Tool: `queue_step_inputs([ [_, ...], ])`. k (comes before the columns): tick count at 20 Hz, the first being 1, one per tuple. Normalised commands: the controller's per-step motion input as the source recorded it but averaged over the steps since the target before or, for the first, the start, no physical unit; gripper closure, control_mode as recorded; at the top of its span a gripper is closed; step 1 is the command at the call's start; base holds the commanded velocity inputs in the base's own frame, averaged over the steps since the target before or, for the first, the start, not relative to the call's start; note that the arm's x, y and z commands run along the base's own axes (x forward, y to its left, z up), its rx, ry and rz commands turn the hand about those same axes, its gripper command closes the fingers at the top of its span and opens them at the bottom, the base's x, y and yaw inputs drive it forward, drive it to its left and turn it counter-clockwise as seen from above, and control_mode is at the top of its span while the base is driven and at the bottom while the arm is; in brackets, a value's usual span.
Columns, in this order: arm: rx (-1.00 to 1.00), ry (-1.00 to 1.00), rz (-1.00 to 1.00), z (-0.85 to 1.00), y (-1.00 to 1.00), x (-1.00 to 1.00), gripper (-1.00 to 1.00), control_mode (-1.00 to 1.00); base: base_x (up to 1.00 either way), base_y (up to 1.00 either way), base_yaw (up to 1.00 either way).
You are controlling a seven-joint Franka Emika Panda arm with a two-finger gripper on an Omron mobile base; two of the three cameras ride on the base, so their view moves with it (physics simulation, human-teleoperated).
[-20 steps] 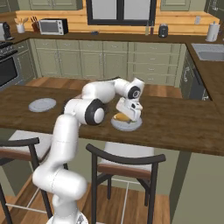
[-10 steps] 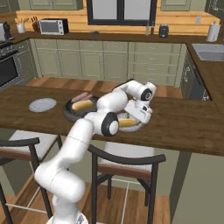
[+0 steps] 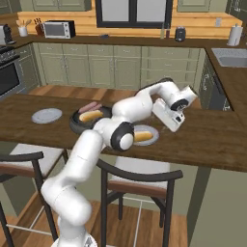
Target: Place one bun and one sausage from the bowl on each plate.
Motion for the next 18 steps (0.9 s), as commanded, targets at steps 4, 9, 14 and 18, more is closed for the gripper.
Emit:
queue_step_inputs([
  [4,-0.32,-0.86,0.0,-0.17,1.0,-1.0,-1.0,-1.0,0.0,0.0,0.0],
  [9,-0.36,-0.58,0.0,0.2,1.0,-0.87,-1.0,-1.0,0.0,0.0,0.0],
  [14,-0.11,-0.1,0.0,1.0,1.0,-0.15,-1.0,-1.0,0.0,0.0,0.0],
  [18,-0.1,0.26,-0.03,1.0,1.0,0.01,-1.0,-1.0,0.0,0.0,0.0],
])
